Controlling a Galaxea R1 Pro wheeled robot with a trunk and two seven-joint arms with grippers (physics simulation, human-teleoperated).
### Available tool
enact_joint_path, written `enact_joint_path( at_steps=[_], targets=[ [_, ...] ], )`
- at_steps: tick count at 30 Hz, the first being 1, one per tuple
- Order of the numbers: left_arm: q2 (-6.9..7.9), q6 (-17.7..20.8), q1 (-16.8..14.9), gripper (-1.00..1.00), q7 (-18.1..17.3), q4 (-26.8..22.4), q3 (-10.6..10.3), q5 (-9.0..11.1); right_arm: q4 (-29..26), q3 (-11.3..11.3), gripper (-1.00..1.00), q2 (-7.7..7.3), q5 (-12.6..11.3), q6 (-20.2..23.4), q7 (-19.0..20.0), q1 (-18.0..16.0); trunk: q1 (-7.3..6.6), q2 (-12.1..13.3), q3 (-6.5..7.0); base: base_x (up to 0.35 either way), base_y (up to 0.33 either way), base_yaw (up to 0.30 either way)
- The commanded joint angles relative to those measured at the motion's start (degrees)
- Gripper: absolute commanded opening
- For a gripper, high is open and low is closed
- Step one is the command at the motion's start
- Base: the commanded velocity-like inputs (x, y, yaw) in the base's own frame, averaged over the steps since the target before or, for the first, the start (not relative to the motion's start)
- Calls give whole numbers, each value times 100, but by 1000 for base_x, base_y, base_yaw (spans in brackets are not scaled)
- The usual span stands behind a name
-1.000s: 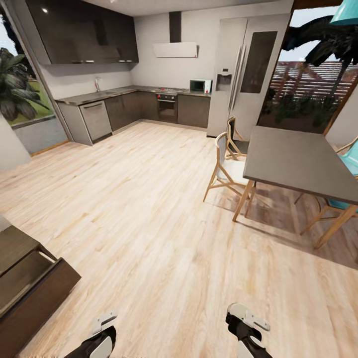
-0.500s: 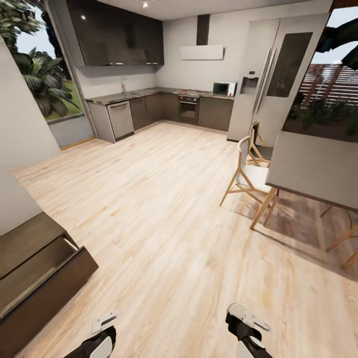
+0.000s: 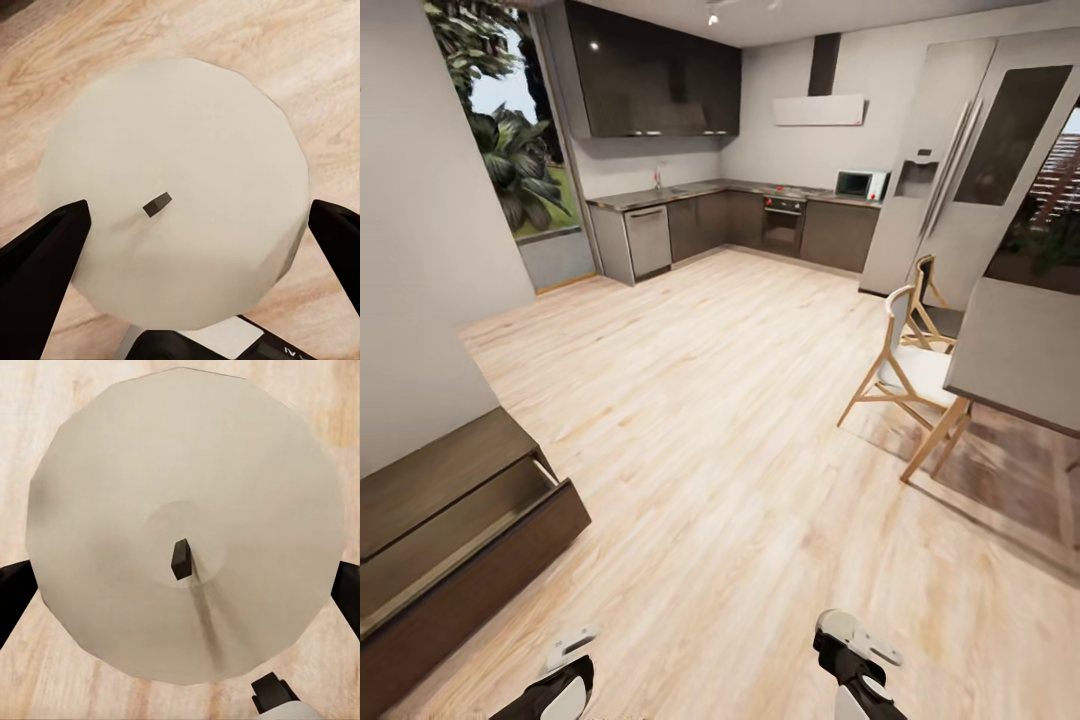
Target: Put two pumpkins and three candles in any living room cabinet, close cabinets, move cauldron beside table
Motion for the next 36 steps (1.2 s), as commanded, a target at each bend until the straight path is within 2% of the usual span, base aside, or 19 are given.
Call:
enact_joint_path(
  at_steps=[1, 6, 11, 36],
  targets=[
    [3, 6, -3, -100, 37, -11, -50, 38, -2, 45, -100, -4, -56, -36, -27, -3, 1, -7, -3, 0, 0, 270],
    [-85, -1, -3, -100, 38, -11, -43, 32, -2, 45, -100, -5, -54, -36, -27, -6, 1, -7, 15, 0, 0, 269],
    [-112, -1, -11, -100, 41, -11, -42, 30, -2, 45, -100, -4, -53, -36, -27, -6, 1, -7, 34, 0, 0, 269],
    [-143, -20, -11, -100, 41, -11, -51, 21, -2, 45, -100, -4, -36, -36, -27, -6, 1, -7, 126, 0, 0, 269]
  ],
)
